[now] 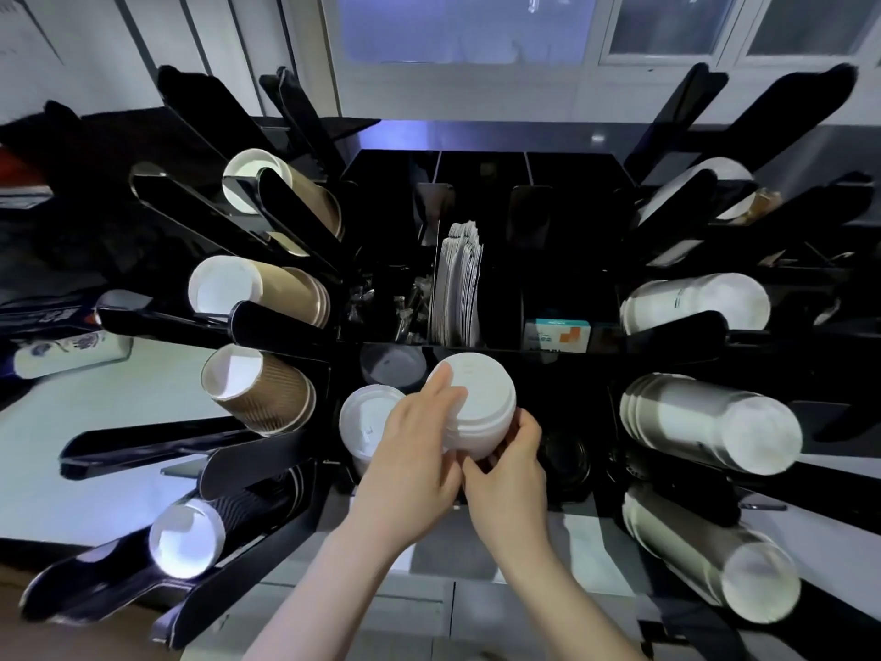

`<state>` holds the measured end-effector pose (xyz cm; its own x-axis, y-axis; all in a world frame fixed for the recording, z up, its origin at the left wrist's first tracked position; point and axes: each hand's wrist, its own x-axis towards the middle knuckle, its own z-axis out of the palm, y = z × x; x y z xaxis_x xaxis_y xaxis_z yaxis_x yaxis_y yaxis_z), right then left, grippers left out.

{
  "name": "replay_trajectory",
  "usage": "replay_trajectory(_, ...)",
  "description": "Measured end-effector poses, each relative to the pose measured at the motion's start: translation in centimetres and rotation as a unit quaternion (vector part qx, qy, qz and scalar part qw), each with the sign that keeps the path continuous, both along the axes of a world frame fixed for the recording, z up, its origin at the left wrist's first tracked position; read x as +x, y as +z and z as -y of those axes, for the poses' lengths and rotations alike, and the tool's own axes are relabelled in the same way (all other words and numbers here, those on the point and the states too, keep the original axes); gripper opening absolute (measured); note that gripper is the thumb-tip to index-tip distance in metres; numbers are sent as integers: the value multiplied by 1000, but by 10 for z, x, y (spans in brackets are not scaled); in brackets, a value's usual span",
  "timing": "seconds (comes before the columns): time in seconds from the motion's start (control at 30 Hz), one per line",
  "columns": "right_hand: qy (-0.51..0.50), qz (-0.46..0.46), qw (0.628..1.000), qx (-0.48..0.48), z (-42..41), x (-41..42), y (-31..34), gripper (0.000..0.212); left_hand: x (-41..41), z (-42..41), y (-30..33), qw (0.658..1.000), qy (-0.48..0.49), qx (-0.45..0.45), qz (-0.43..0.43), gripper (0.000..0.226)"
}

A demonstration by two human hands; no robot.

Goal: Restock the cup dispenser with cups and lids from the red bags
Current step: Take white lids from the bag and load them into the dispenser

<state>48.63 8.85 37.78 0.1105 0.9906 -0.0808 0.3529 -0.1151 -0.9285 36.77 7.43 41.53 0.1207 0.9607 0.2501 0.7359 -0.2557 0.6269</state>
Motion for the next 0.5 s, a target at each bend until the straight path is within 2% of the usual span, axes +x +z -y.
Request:
replay_trajectory(0.13, 16, 46, 999, -4, -1, 3, 8, 70, -1, -2, -3, 1000, -3, 6, -3, 61)
replay_trajectory(0.33, 27, 131, 991, 0, -5, 13, 21, 51, -1, -6, -6, 1000, -6, 6, -5, 67)
replay_trajectory(0.5, 29, 130, 991, -20, -8, 19, 24, 46, 2, -7, -11, 1000, -11, 16, -17, 68)
